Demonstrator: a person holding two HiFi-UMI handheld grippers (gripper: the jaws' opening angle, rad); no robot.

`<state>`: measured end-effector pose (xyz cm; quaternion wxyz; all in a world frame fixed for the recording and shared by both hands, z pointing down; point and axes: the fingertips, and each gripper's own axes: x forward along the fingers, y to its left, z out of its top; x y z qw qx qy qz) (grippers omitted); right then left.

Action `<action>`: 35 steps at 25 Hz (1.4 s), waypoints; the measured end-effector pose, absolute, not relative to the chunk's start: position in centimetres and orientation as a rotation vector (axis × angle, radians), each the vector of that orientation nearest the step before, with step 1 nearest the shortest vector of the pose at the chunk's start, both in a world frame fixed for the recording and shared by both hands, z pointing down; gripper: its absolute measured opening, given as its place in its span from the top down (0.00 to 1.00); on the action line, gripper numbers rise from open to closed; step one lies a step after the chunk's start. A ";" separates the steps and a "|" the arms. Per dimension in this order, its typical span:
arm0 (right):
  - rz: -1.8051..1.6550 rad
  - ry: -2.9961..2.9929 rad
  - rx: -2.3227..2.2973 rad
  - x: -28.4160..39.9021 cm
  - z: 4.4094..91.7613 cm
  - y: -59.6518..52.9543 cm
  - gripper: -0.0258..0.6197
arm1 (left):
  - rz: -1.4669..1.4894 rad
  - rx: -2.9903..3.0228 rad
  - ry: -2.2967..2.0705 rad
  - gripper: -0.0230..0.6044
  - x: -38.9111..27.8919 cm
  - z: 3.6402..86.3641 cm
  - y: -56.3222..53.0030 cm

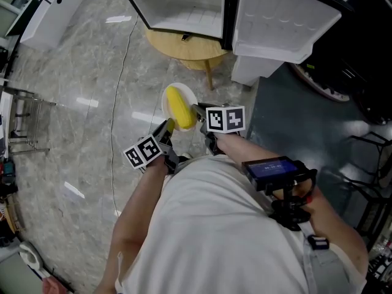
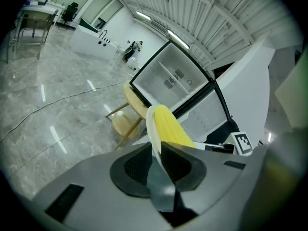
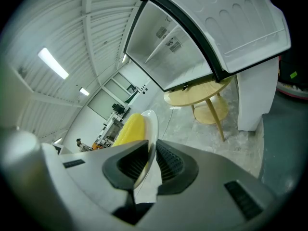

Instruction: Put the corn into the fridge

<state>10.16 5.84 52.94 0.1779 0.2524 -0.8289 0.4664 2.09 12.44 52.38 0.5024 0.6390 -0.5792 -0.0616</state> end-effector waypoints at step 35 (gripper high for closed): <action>1.359 -2.338 0.845 -1.0 52.6 -5.8 0.88 | -0.137 1.601 -1.311 0.86 -9.7 52.5 0.1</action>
